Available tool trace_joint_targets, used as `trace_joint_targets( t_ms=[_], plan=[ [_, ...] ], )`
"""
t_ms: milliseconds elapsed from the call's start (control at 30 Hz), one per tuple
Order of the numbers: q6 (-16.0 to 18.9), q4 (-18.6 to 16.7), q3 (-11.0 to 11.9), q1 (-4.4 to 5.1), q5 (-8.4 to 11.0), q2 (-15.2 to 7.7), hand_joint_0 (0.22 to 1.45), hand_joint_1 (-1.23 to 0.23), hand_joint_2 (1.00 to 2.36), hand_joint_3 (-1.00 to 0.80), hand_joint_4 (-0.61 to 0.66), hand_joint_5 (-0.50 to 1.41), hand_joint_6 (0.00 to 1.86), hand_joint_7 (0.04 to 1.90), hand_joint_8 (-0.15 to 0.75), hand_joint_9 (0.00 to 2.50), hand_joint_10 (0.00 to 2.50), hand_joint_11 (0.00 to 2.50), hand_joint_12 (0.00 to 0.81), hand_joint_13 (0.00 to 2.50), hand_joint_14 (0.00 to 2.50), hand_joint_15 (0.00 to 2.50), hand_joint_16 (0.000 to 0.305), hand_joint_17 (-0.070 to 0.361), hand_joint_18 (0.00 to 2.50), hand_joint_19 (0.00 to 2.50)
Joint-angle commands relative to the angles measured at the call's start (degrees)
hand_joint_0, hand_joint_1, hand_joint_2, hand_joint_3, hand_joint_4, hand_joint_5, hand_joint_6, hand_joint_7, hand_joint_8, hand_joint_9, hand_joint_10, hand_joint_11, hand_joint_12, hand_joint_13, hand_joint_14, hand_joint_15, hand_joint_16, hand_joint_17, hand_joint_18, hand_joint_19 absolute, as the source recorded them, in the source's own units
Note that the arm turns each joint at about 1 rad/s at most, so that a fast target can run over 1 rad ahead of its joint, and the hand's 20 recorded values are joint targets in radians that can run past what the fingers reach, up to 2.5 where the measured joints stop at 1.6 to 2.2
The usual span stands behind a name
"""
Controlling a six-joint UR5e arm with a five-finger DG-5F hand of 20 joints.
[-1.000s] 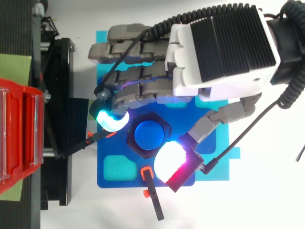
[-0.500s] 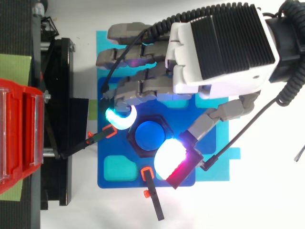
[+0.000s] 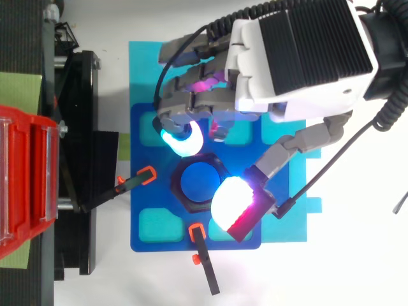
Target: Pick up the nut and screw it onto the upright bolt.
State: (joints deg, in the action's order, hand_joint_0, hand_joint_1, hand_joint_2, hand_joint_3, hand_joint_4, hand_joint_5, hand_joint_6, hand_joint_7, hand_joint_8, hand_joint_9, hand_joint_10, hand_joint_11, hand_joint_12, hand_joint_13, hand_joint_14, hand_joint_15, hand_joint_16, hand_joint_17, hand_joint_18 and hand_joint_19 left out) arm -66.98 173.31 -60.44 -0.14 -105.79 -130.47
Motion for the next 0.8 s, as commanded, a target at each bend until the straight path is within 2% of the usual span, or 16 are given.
trace_joint_targets(
  t_ms=[0,67,167,333,433,500,600,767],
  plan=[
    [0.0,0.1,0.1,-0.3,-0.29,0.0,0.49,-0.33,1.0,-0.5,0.15,0.09,0.5,1.43,0.26,1.53,0.0,0.07,0.314,0.89,0.0,0.0,0.035,0.078,0.62,0.07],
    [-0.1,0.2,0.0,-0.39,-0.29,0.0,0.5,-0.34,1.0,-0.5,0.11,0.11,0.51,1.46,0.248,1.69,0.0,0.11,0.274,1.06,0.0,0.02,0.032,0.072,0.84,0.17],
    [-0.1,0.1,0.1,-0.57,-0.29,0.0,0.5,-0.34,1.0,-0.5,0.11,0.11,0.53,1.42,0.24,1.84,0.01,0.19,0.252,1.19,0.0,0.05,0.028,0.064,0.98,0.23],
    [-0.1,-0.1,0.1,-0.83,-0.64,0.0,0.5,-0.32,1.0,-0.5,0.11,0.11,0.54,1.4,0.253,1.97,0.01,0.26,0.227,1.3,0.0,0.07,0.025,0.057,1.05,0.25],
    [-0.1,0.3,0.9,-1.09,-0.91,0.0,0.5,-0.31,1.0,-0.5,0.11,0.11,0.54,1.4,0.259,1.97,0.01,0.25,0.229,1.32,0.0,0.06,0.025,0.056,1.06,0.24],
    [-0.4,1.1,1.6,-1.36,-1.26,0.0,0.5,-0.31,1.0,-0.5,0.09,0.1,0.54,1.41,0.262,1.95,0.01,0.24,0.234,1.32,0.0,0.06,0.026,0.058,1.05,0.24],
    [-1.1,2.4,2.9,-1.62,-1.52,0.0,0.49,-0.29,1.0,-0.5,0.11,0.09,0.5,1.45,0.291,1.81,0.01,0.2,0.26,1.23,0.0,0.07,0.031,0.07,0.9,0.21],
    [-3.0,5.9,5.9,-2.32,-1.52,0.0,0.49,-0.28,1.0,-0.5,0.22,-0.01,0.51,1.11,0.309,1.51,0.01,0.19,0.319,1.07,0.0,0.1,0.037,0.084,0.78,0.21]
  ],
)
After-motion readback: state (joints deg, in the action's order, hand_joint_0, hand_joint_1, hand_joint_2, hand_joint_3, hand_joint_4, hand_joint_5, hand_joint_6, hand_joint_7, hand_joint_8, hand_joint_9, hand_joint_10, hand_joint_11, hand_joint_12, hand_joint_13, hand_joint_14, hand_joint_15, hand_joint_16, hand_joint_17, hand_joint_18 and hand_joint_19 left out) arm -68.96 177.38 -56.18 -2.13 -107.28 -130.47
